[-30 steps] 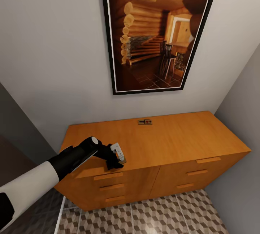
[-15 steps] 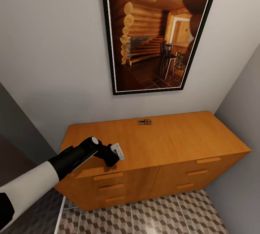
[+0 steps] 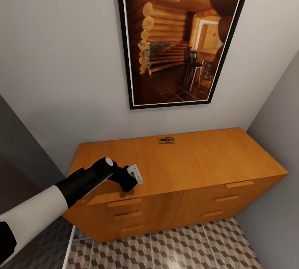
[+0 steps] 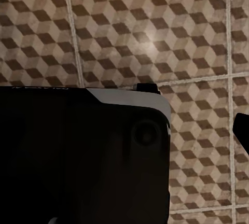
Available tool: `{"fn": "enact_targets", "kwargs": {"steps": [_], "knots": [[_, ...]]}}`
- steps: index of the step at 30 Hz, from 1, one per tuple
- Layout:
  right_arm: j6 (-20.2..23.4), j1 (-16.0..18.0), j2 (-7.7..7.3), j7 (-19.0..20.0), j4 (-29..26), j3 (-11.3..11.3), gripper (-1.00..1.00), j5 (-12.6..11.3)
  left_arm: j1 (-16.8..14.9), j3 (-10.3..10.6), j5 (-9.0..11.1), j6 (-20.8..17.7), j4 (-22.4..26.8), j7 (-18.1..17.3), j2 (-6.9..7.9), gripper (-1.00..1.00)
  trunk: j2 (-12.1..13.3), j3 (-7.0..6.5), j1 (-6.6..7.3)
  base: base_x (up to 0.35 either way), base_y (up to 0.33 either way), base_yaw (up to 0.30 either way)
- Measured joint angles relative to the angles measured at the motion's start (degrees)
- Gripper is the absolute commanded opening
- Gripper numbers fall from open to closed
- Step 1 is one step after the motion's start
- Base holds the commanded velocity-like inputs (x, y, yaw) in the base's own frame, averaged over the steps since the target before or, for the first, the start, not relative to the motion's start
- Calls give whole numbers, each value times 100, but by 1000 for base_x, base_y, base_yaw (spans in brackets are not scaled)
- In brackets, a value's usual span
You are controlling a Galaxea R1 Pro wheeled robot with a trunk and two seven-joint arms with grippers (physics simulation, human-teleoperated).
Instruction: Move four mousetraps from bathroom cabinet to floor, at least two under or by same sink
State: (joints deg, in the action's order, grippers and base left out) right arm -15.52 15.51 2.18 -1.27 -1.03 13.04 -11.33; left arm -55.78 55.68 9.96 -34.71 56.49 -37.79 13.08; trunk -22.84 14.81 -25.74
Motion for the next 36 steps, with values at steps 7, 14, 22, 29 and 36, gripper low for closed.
{"fn": "enact_targets", "kwargs": {"steps": [7, 14, 22, 29, 36], "knots": [[0, 0, 0, 0, 0, 0, 100, 1, -1, 5, 0, -5, 4, 3, 1, -100, 0, 0, 0, 0, 0, 0], [0, 0, 0, 0, 0, 0, 100, -1, 5, 26, -5, -54, 234, -10, 27, -100, 3, 1, -1, 0, 0, 0], [0, 0, -2, -1, 0, 0, 100, 4, 5, -443, -4, -462, 831, -11, 137, -100, 3, 1, -1, 0, 0, 0], [0, 0, -4, -7, -2, 0, 100, 3, 5, -629, -2, -723, 1539, -17, 373, -100, 3, 1, -1, 0, 0, 0], [0, 0, -6, -8, -8, 0, 100, 5, 5, -1052, 2, -1328, 2185, -32, 544, -100, 2, 1, -1, 0, 0, 0]]}}
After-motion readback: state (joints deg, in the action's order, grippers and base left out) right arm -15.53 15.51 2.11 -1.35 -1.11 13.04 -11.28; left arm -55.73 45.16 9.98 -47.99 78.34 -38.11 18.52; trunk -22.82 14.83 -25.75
